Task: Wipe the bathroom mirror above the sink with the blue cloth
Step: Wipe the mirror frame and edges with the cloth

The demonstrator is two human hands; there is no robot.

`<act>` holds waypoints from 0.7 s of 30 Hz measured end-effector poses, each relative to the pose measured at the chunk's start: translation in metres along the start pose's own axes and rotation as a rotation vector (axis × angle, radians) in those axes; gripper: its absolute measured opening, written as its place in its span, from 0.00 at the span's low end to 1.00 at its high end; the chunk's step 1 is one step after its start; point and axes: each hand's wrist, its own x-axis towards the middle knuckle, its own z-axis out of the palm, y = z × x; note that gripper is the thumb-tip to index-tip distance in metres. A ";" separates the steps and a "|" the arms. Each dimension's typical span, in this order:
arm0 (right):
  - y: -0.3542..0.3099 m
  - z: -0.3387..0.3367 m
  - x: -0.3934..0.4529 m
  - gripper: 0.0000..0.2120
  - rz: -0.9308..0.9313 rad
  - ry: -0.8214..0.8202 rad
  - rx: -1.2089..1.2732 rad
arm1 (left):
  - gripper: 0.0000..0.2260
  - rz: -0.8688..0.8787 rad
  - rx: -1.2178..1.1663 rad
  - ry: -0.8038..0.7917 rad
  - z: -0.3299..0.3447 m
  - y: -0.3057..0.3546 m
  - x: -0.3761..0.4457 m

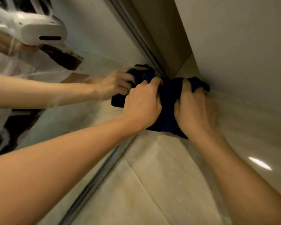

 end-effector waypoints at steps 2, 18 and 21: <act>-0.005 0.005 0.006 0.27 -0.010 -0.014 -0.018 | 0.18 0.020 0.034 -0.015 0.002 -0.004 0.003; -0.025 0.032 0.037 0.12 0.047 -0.026 -0.156 | 0.08 0.094 0.410 -0.100 0.020 -0.001 0.014; -0.030 0.035 0.033 0.12 0.089 -0.015 -0.093 | 0.09 0.067 0.378 -0.106 0.022 -0.007 0.007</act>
